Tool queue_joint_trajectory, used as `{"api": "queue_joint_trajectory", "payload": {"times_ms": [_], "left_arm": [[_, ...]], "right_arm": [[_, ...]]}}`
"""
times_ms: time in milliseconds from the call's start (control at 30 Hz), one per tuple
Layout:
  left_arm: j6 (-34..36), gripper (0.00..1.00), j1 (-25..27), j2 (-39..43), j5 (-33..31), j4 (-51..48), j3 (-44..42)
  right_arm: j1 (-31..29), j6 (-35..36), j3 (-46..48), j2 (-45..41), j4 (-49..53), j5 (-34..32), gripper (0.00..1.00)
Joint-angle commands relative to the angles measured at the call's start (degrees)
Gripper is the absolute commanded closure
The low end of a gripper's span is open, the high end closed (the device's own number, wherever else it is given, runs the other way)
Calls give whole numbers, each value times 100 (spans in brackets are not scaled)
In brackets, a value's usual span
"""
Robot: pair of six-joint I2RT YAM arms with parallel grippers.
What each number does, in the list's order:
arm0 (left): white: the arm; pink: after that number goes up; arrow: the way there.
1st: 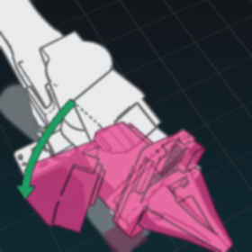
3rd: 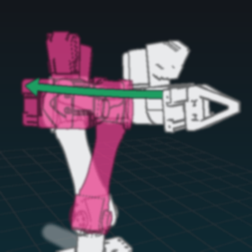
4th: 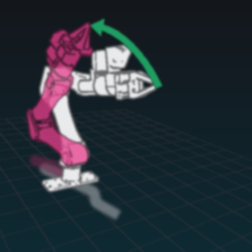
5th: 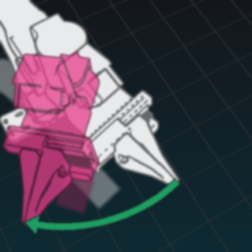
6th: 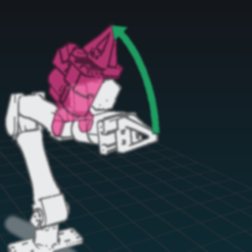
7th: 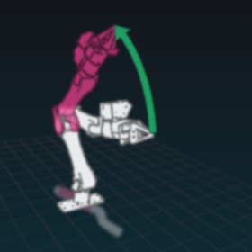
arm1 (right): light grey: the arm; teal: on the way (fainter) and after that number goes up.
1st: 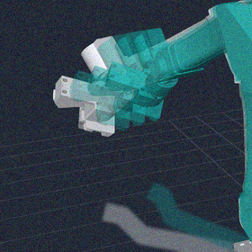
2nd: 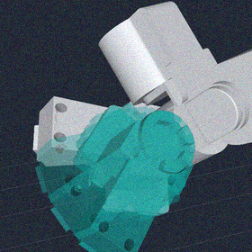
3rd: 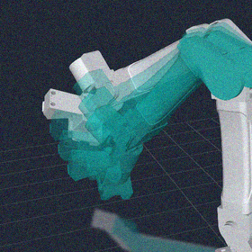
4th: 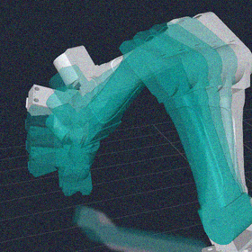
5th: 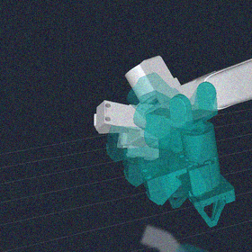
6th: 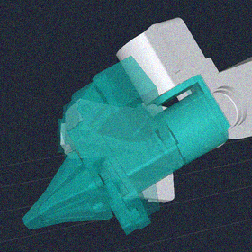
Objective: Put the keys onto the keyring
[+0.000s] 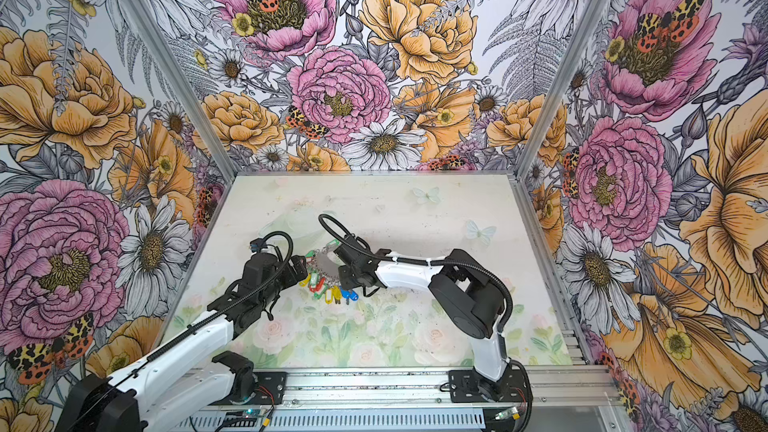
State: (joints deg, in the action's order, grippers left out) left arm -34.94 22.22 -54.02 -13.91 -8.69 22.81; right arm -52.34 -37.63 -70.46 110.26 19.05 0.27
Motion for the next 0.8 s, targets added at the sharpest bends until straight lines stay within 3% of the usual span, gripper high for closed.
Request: {"api": "queue_joint_trajectory", "payload": {"times_ms": [0, 767], "left_arm": [[92, 1, -51, 38, 41, 134, -31], [84, 1, -51, 41, 42, 152, -48]], "right_arm": [[-45, 32, -80, 46, 3, -60, 84], [37, -252, 319, -467, 27, -133, 84]]}}
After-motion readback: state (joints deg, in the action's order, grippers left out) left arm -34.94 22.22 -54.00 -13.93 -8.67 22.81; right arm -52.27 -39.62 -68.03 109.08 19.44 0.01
